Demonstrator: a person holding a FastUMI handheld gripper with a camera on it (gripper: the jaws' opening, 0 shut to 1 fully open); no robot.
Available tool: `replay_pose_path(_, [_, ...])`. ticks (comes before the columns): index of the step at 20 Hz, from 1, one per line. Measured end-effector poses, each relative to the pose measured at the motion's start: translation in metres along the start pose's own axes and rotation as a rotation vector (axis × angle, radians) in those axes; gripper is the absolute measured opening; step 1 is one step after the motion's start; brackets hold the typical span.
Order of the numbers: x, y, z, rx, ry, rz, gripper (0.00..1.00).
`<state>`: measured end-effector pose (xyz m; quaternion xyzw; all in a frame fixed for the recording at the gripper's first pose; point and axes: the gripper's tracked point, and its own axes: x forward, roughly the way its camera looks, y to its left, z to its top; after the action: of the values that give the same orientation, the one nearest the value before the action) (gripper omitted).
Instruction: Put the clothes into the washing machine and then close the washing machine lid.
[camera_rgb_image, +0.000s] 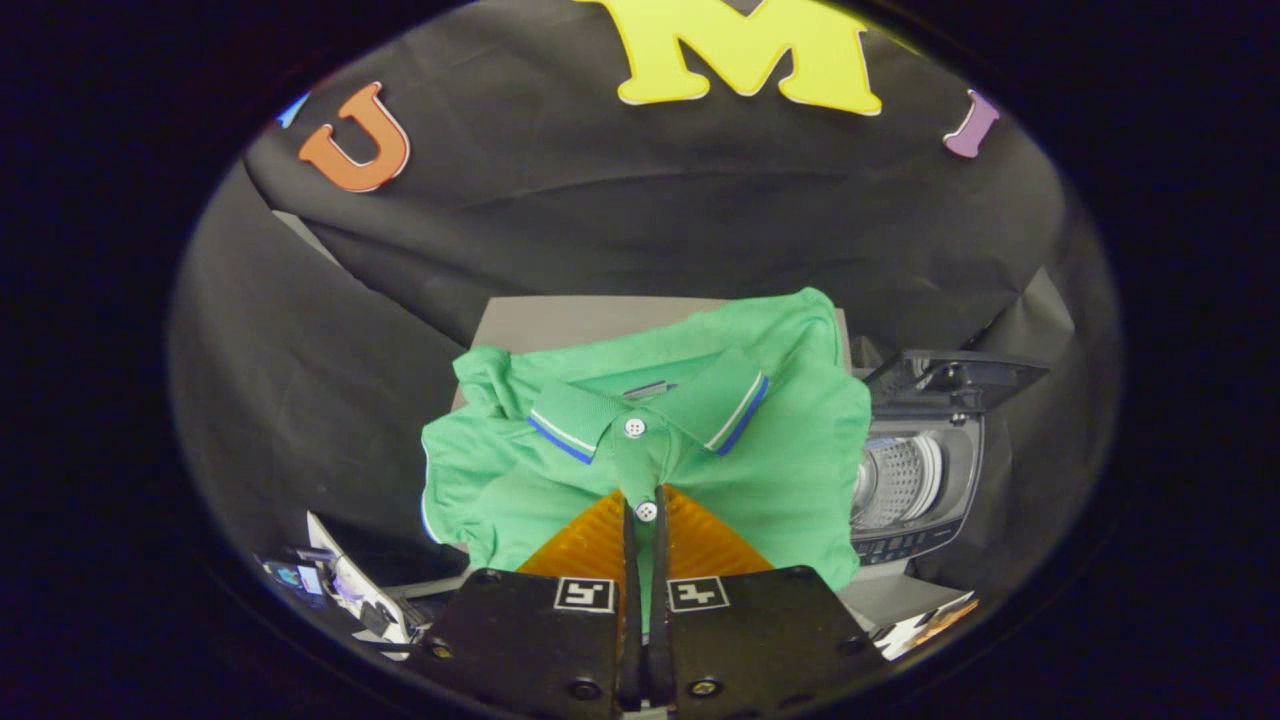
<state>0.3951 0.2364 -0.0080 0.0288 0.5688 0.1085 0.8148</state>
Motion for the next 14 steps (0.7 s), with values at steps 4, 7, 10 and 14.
replay_pose_path(4, [-0.024, -0.007, 0.001, 0.014, -0.032, -0.017, 0.07])
replay_pose_path(7, [-0.043, -0.013, 0.001, 0.023, -0.052, -0.028, 0.07])
replay_pose_path(10, [-0.060, -0.017, -0.002, 0.030, -0.068, -0.036, 0.07])
replay_pose_path(14, [-0.083, -0.025, 0.000, 0.039, -0.100, -0.042, 0.06])
